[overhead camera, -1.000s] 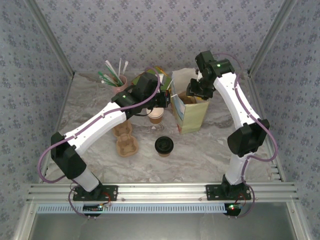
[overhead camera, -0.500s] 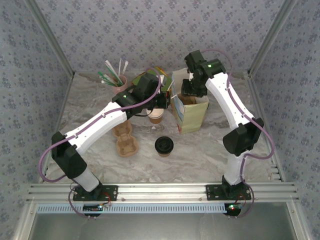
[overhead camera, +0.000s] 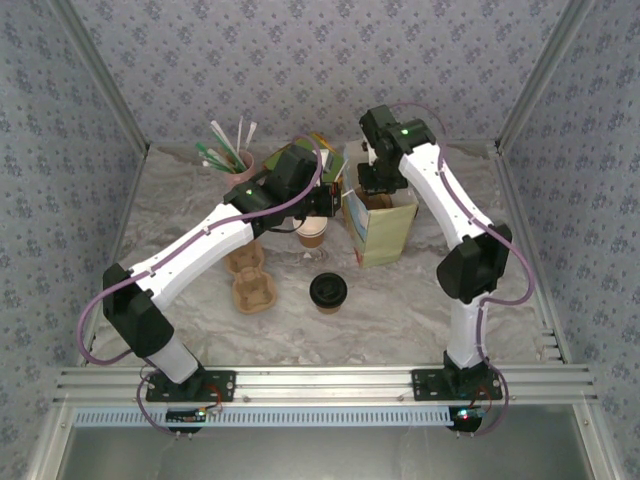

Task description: Pack the takeout coffee

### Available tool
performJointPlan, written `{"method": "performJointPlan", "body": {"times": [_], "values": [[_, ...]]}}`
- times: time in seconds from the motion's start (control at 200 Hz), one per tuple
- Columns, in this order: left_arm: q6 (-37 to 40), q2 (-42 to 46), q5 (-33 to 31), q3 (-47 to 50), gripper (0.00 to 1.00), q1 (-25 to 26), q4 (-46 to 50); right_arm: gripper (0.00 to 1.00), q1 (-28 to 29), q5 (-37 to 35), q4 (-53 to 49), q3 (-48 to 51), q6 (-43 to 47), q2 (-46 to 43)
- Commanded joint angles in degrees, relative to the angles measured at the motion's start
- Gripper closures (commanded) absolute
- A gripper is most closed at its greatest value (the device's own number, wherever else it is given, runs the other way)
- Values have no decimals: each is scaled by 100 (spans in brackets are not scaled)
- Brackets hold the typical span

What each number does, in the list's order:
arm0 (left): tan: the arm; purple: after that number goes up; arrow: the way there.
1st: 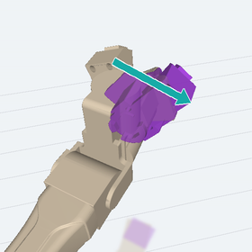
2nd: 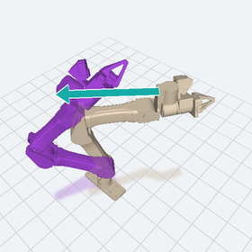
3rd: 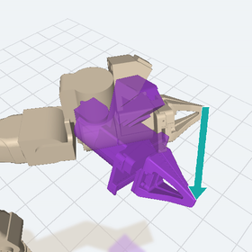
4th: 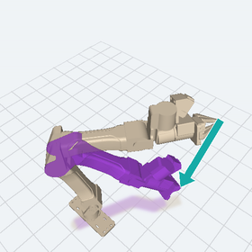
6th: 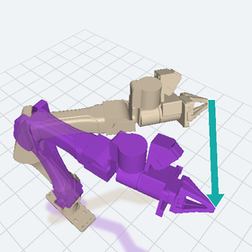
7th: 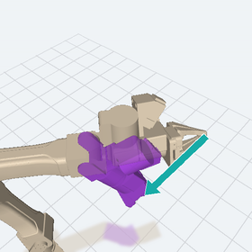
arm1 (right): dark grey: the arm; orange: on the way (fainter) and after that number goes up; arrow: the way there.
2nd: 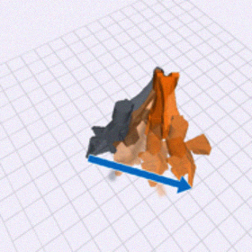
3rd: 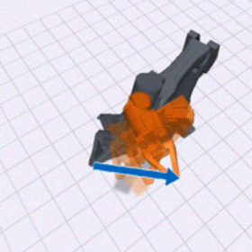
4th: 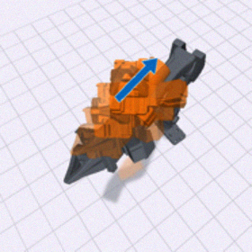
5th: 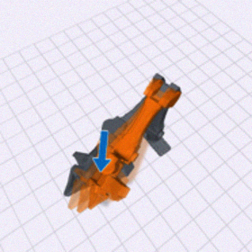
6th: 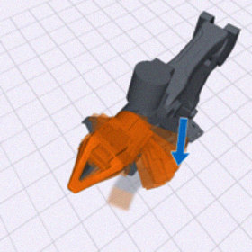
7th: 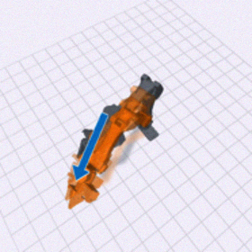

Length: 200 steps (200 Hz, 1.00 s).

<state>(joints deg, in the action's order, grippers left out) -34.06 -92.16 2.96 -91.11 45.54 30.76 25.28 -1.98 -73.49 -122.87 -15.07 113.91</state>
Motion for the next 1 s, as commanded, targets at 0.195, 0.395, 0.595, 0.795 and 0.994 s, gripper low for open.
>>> {"method": "performJointPlan", "body": {"times": [0.195, 0.395, 0.595, 0.795, 0.994], "values": [[124, 65, -6, -255, 100, -88, 175, 80, -29, -22, 227, 589, 277, -153], [150, 109, 12, -224, 100, -181, 188, 82, -63, 56, 373, 1063, 198, -377], [155, 144, 46, -180, 100, -273, 185, 85, -25, 58, 321, 1428, -6, -646], [182, 136, 139, -170, 100, -328, 161, 85, 56, 50, 332, 1769, -191, -954], [185, 85, 275, -142, 100, -333, 105, 85, 135, 16, 243, 1681, -282, -905]]}}
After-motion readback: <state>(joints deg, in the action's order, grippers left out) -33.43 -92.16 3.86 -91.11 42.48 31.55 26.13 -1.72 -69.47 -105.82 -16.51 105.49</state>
